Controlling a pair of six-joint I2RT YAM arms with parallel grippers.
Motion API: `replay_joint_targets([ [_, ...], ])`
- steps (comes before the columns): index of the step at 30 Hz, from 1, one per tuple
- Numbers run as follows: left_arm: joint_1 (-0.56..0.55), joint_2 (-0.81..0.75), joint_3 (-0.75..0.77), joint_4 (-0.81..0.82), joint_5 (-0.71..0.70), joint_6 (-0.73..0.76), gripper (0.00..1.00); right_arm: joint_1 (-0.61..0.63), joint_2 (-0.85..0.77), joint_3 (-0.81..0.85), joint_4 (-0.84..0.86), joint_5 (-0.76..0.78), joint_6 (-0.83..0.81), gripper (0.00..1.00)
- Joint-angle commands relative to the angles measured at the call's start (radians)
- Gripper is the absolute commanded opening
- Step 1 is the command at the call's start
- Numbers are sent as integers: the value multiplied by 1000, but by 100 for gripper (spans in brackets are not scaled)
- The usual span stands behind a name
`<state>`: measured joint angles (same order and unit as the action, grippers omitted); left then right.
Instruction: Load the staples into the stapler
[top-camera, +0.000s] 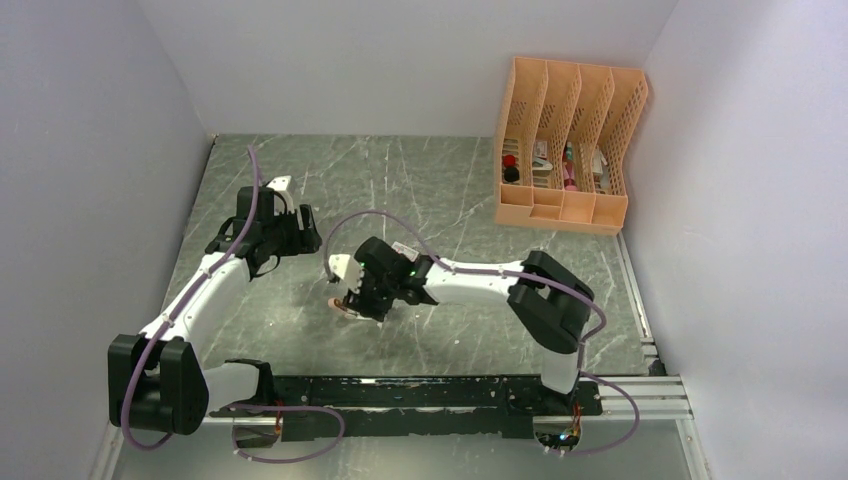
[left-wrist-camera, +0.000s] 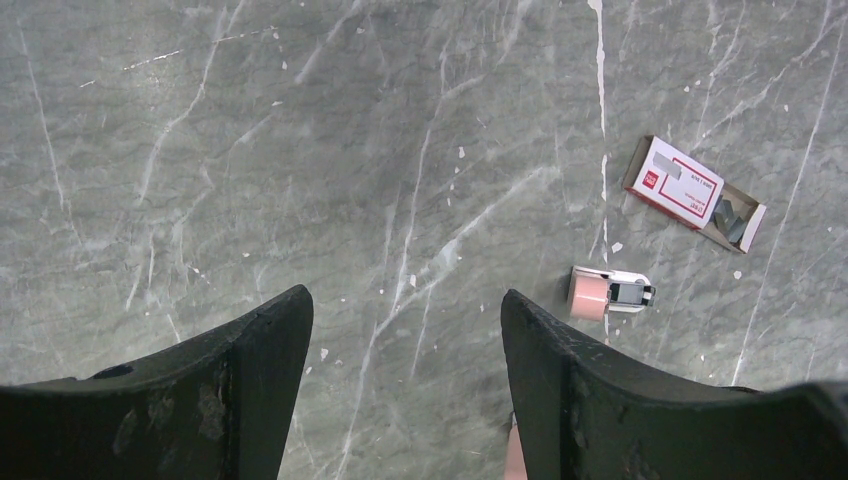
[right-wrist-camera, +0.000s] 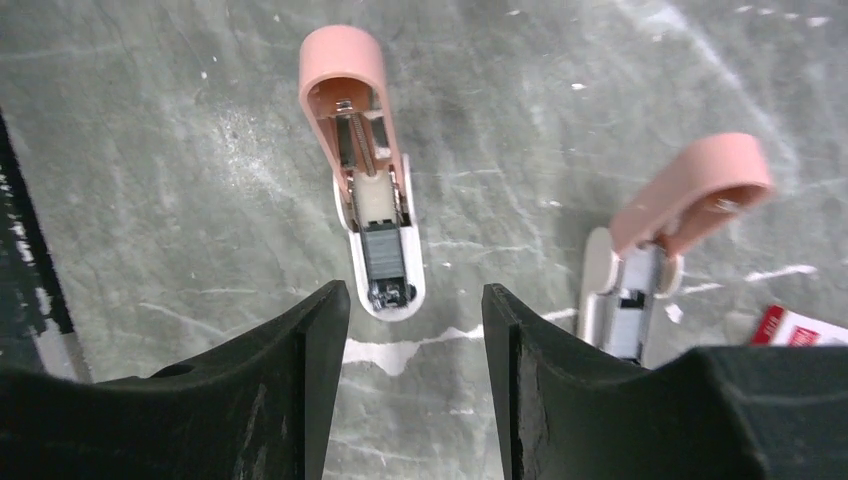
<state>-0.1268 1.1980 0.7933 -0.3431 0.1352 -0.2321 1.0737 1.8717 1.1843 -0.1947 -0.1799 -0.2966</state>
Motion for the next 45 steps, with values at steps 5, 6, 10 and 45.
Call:
replay_joint_targets([
  [5, 13, -36, 22, 1, -5, -1, 74, -147, -169, -103, 197, -78, 193, 56],
  [6, 14, -42, 21, 2, -5, -3, 74, -169, -172, -111, 199, -78, 214, 56],
  [10, 16, -71, 8, 6, -15, -21, 74, -190, -155, -122, 171, -75, 250, 55],
  [45, 16, -331, -92, -66, 116, -294, 77, -121, -135, -395, 619, -299, 54, 53],
])
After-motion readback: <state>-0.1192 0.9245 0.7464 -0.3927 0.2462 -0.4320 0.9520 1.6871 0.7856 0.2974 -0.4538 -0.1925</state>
